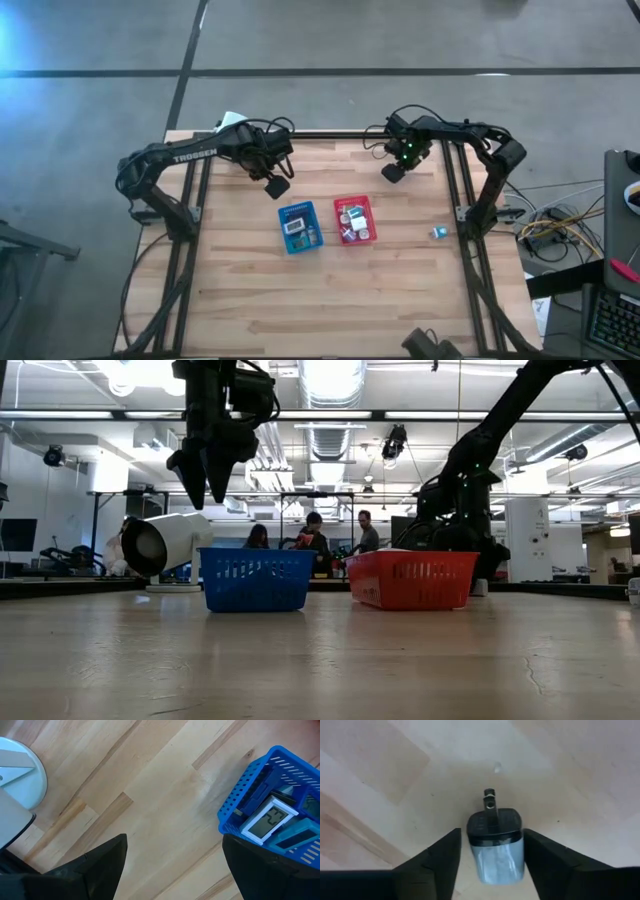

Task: Pick & Place Office items
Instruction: Put the white black charger adapter into the red bin

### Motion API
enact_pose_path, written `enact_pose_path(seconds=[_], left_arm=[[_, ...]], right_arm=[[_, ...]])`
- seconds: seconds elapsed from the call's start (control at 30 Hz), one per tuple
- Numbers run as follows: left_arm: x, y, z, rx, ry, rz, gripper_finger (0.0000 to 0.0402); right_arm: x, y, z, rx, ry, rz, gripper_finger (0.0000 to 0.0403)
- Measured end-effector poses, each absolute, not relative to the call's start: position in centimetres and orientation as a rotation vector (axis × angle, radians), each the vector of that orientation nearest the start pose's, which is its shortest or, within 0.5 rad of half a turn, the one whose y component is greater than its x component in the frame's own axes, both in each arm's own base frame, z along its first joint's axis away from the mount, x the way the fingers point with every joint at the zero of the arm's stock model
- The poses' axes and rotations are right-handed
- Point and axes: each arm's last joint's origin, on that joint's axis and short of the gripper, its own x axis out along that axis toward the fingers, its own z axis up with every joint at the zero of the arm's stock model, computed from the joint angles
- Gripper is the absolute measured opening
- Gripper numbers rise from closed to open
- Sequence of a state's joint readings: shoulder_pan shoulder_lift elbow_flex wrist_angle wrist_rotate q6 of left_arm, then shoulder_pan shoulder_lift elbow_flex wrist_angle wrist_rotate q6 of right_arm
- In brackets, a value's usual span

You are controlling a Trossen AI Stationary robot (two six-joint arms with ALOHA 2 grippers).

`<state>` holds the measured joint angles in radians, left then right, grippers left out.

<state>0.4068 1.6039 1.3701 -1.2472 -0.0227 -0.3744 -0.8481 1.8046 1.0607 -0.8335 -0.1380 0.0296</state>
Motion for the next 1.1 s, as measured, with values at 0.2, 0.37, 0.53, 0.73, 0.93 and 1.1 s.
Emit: enact_pose_path(seconds=[0.2,0.37,0.53,0.73,0.93,1.1], left_arm=[[26.5,11.5,27.3,-0.585,1.396,0.623,0.0332],[26.5,11.5,27.3,-0.585,1.396,0.623,0.0332],[26.5,11.5,27.3,-0.585,1.396,0.623,0.0332],[26.5,11.5,27.3,-0.585,1.396,0.623,0.0332],[26.5,11.5,27.3,-0.585,1.396,0.623,0.0332],[26.5,11.5,27.3,-0.585,1.395,0.623,0.0332]], right_arm=[[20.2,-22.3,14.2,0.778,1.413,-0.586,0.0142],[20.2,-22.3,14.2,0.777,1.414,-0.584,0.0123],[20.1,-22.0,15.1,0.768,1.397,-0.580,0.0123],[20.2,-21.2,19.6,0.661,1.267,-0.605,0.0123],[20.3,-18.5,25.9,0.541,1.001,-0.621,0.0123],[20.8,-15.4,30.2,0.470,0.675,-0.585,0.0123]])
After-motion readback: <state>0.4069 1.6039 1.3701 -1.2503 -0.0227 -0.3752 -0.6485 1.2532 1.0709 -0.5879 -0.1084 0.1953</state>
